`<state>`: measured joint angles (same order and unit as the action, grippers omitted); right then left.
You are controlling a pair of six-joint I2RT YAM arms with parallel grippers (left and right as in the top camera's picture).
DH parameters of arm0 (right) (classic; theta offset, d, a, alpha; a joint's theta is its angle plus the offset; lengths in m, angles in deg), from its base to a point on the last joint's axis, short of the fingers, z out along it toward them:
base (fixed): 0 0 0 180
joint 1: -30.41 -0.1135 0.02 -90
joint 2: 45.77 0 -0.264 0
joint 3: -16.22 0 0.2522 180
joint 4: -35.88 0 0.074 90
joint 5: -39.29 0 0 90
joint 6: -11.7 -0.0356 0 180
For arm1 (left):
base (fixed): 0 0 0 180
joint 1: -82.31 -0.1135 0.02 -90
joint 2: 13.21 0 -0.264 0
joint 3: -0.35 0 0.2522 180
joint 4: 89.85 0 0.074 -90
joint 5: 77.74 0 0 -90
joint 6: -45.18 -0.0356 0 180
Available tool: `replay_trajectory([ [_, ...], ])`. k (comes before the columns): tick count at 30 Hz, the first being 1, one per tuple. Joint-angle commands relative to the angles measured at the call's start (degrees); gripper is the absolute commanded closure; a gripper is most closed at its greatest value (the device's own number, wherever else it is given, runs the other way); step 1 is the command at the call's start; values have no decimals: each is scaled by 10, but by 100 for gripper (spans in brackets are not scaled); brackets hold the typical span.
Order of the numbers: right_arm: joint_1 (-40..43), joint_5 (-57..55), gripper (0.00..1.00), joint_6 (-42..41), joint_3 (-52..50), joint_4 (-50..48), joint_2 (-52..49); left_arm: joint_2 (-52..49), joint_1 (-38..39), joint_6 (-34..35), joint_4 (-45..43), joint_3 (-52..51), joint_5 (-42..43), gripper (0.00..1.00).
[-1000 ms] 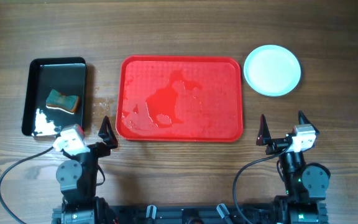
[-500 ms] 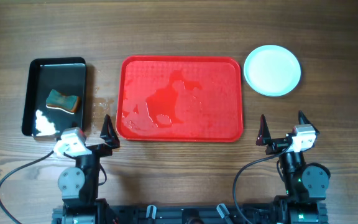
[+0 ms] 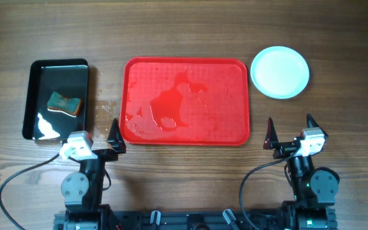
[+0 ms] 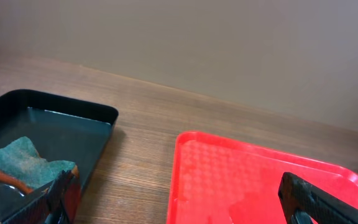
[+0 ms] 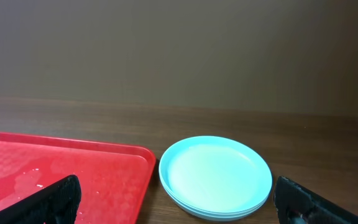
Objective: Clean dirty plates on tray and stack at the side
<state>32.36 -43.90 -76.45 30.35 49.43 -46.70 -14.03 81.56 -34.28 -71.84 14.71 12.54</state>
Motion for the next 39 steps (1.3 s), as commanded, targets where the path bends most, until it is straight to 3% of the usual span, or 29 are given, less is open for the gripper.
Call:
replay_trajectory([
  [1,4,-8,0,10,-1,-1,7,7,14,-12,2,-3,3,0],
  [32,4,-8,1,10,-1,-1,7,7,22,-13,1,-3,3,0],
  [39,4,-8,0,10,-1,-1,7,7,22,-97,2,-3,20,0],
])
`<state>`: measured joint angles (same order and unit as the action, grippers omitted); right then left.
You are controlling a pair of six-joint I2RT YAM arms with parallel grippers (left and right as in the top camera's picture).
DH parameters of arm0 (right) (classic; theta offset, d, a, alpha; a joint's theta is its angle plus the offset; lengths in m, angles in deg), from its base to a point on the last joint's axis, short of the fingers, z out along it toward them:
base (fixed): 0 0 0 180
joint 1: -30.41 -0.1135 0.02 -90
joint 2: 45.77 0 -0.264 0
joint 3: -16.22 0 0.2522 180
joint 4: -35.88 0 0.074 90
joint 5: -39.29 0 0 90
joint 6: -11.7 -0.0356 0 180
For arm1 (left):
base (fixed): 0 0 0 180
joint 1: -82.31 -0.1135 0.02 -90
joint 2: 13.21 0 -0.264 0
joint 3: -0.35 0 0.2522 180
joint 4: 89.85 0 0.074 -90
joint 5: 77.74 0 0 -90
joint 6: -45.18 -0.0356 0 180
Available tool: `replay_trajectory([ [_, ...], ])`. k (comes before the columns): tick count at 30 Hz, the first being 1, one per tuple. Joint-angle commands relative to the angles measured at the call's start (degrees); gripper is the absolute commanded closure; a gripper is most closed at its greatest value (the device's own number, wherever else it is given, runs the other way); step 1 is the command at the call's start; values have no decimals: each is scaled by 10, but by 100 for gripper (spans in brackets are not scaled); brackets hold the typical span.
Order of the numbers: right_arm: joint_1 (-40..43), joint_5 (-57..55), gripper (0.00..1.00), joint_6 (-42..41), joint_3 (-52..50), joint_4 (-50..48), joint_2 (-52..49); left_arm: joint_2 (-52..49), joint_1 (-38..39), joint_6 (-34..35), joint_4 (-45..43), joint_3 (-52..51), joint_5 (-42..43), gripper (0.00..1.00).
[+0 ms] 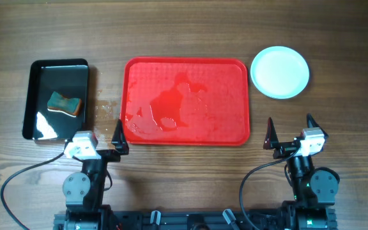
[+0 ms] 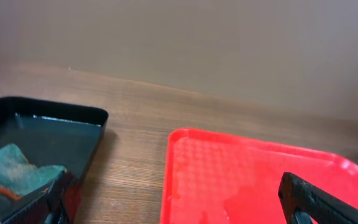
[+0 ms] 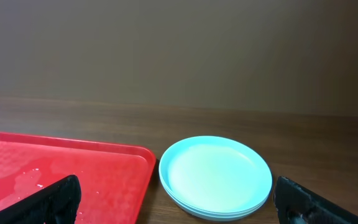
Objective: Clean dirty plates on tray and stack at the side
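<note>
The red tray point(image 1: 185, 60) lies mid-table, wet, with no plates on it; it also shows in the left wrist view as the red tray point(image 2: 241, 149). A stack of light blue plates point(image 1: 280, 71) sits on the wood right of it, seen closer as the plates point(image 3: 215, 175). My left gripper point(image 1: 98, 135) is open near the tray's front left corner, holding nothing point(image 2: 182, 208). My right gripper point(image 1: 289, 126) is open in front of the plates, holding nothing point(image 3: 176, 202).
A black basin point(image 1: 59, 62) with water stands at the left, and a green and orange sponge point(image 1: 65, 104) lies in it. Water drops mark the wood between basin and tray. Both arm bases and cables are at the front edge.
My left gripper has shifted slightly to the right, so the black basin sits further left in its wrist view. The right gripper, plates, tray and sponge have not moved.
</note>
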<state>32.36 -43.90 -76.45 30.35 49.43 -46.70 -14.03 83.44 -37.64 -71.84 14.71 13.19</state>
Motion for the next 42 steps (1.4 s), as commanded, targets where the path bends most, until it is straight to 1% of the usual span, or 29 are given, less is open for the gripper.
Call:
replay_trajectory([
  [1,4,-8,0,10,-1,-1,7,7,3,-72,2,-3,14,0],
  [5,4,-8,0,10,-1,-1,7,7,3,-128,2,-3,14,0],
  [6,4,-8,0,10,-1,-1,7,7,3,-131,2,-3,14,0],
  [42,4,-8,0,10,-1,-1,7,5,3,-127,1,-3,13,0],
])
